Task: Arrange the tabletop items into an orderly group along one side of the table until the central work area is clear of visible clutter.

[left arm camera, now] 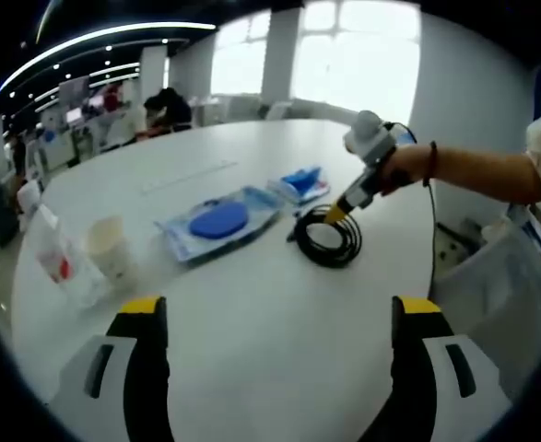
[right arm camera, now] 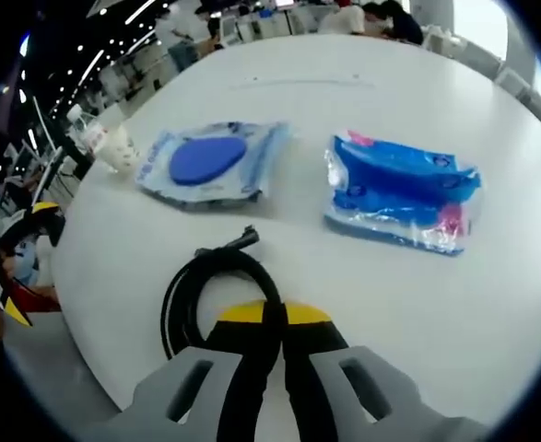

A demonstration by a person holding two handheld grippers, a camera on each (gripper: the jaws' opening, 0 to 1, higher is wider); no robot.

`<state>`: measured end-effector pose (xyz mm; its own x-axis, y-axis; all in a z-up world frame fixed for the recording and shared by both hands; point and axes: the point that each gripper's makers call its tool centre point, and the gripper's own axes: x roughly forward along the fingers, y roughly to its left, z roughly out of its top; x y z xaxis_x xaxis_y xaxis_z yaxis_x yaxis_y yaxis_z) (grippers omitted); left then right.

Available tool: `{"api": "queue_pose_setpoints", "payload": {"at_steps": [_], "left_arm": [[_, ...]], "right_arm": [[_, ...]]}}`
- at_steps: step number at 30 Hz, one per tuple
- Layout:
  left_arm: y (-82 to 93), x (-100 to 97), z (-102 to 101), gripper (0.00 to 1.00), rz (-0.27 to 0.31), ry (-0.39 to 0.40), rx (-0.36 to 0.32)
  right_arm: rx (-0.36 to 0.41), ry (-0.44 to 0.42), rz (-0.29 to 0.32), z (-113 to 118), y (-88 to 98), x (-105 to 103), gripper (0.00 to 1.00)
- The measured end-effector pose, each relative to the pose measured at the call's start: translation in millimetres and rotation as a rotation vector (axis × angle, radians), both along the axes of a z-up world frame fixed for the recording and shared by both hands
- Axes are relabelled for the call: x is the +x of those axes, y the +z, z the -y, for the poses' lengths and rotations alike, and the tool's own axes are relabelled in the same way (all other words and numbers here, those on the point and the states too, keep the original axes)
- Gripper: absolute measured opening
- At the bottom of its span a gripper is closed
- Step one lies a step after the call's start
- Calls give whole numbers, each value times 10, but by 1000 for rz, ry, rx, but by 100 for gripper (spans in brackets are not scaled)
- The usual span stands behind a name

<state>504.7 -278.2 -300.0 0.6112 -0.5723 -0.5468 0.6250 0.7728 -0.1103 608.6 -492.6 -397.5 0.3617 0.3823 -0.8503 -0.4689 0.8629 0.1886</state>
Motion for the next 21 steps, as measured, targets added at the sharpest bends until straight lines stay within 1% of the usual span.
{"api": "queue_pose_setpoints", "payload": {"at_steps": [4, 7, 13, 16, 21], "left_arm": [[7, -3, 8, 99, 2, -2, -3], [8, -1, 1, 99, 3, 0, -2], [19, 2, -1, 99, 5, 4, -8], [27, 6, -7, 99, 6, 8, -10], [38, 18, -26, 99, 8, 17, -14]], "right_arm": [[-19, -10, 11, 18, -17, 19, 8], [-28, -20, 25, 30, -15, 44, 14], [-39, -44, 47, 62, 30, 64, 35], [-23, -58, 49, 61, 68, 47, 45], [21, -55, 90, -11, 189, 30, 64]]}}
